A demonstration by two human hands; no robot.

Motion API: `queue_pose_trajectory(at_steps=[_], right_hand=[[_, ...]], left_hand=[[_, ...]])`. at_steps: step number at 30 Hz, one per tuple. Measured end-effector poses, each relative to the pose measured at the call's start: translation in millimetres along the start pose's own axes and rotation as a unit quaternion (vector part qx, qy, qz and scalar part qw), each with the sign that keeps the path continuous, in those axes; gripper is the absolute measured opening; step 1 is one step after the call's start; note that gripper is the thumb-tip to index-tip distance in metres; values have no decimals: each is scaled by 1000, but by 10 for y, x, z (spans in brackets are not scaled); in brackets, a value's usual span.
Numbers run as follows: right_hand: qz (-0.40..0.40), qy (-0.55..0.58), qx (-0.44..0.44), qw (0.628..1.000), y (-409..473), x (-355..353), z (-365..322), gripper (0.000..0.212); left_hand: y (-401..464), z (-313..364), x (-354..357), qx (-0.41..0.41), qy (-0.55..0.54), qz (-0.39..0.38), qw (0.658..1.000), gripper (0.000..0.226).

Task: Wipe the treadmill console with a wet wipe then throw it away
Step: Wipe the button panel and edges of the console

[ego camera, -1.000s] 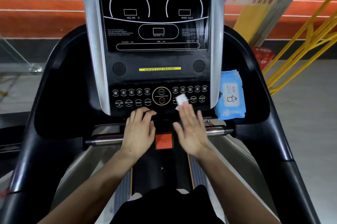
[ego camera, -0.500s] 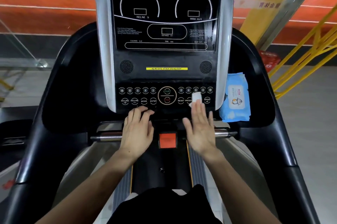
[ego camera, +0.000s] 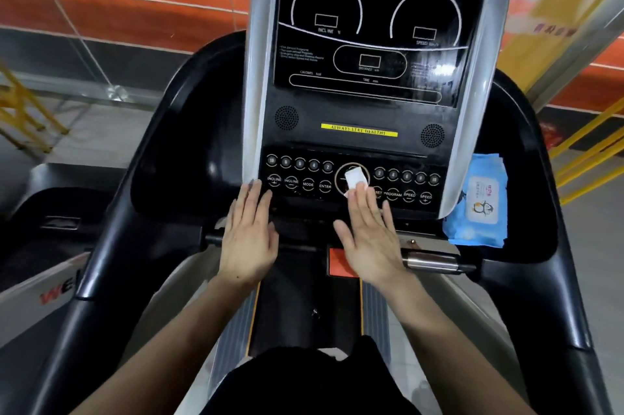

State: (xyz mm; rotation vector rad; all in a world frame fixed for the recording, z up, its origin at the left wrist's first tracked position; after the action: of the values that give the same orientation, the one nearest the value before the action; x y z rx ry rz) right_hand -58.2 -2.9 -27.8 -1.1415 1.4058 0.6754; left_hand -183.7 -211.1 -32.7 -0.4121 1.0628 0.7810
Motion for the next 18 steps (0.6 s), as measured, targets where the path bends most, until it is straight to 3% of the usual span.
queue_pose_trajectory(at_steps=[5, 8, 11, 15, 18], right_hand=[[-30, -90, -139, 986, 295, -13, -626, 69], [-16, -131, -122, 984, 188, -55, -293, 67], [-26, -104, -85, 991, 116, -27, -128, 68], [-25, -137, -153, 978, 310, 87, -684, 69], [-23, -179, -180, 967, 359, 53, -724, 68]], left_hand=[[35, -152, 21, -13, 11, -26, 1000, 75], [47, -178, 40, -9, 13, -51, 999, 76], [44, -239, 20, -9, 17, -63, 998, 76], [28, -314, -56, -9, 18, -43, 999, 77], [42, -371, -87, -8, 24, -44, 999, 81]])
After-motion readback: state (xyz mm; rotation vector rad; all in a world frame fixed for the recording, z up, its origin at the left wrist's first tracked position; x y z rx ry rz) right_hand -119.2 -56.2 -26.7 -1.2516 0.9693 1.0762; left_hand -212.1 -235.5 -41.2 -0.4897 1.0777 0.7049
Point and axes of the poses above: each hand's wrist, its own y-axis towards the middle knuckle, its own x-axis out of the palm, z = x × y, the point moved 4 cm from there along y, towards the middle knuckle, and after that the axes turned 12 degrees about -z, right-handed, at the moved point
